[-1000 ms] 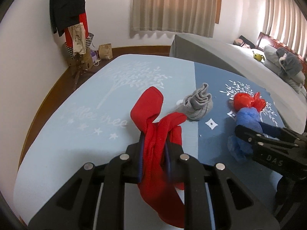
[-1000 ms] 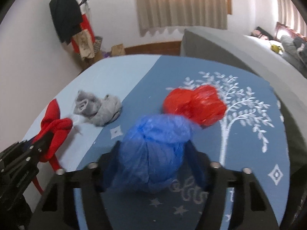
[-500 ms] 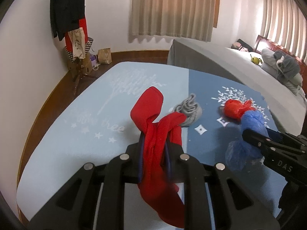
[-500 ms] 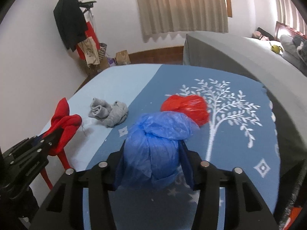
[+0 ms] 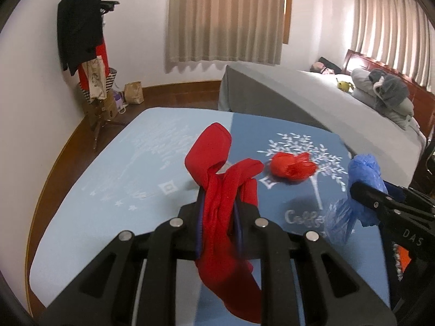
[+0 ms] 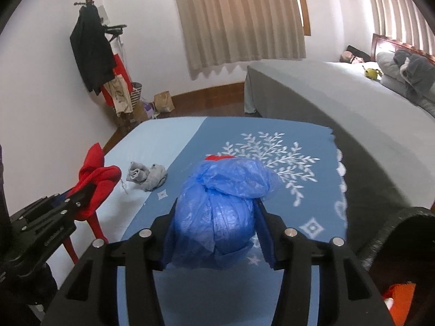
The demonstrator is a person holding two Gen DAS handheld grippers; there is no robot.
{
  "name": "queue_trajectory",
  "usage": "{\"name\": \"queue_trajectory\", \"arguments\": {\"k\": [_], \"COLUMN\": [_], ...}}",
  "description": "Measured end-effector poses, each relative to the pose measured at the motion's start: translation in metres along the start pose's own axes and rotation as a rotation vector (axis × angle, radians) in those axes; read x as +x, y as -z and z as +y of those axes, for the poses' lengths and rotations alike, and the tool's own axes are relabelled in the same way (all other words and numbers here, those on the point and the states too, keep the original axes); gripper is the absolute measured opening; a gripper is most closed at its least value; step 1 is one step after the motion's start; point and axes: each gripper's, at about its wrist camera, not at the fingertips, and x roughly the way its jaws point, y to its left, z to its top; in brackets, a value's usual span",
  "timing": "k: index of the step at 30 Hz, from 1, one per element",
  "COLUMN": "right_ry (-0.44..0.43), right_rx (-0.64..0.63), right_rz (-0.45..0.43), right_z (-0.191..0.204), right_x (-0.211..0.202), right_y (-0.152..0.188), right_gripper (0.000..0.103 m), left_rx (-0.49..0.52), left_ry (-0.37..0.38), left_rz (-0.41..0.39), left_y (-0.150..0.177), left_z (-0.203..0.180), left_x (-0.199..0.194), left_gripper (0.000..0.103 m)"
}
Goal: Collect trash
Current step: 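Carry the blue bag over the bin with the right gripper while the left holds the red cloth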
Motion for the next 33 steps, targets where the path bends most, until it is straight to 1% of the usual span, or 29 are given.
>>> {"name": "queue_trajectory", "arguments": {"k": [7, 17, 33], "right_ry": [0.023, 0.054, 0.125], "right_rx": [0.001, 0.014, 0.052], "right_rz": [-0.038, -0.091, -0.153], "right_z": [-0.017, -0.04, -0.063], "right_x": [-0.038, -0.091, -0.149], "right_y": [-0.001, 0.001, 0.008], "right_gripper": [0.051, 0.052, 0.052], "left_rx": [0.034, 0.085, 0.154], "left_ry": [0.037, 0.114, 0.214], "left_rz": [-0.016, -0.055, -0.107], "left_y": [-0.002, -0.004, -0.002], "left_z": [-0.029, -0.068, -0.12], "left_x": [-0.022, -0.054, -0.093], "left_gripper": [0.017, 0.017, 0.017]}}
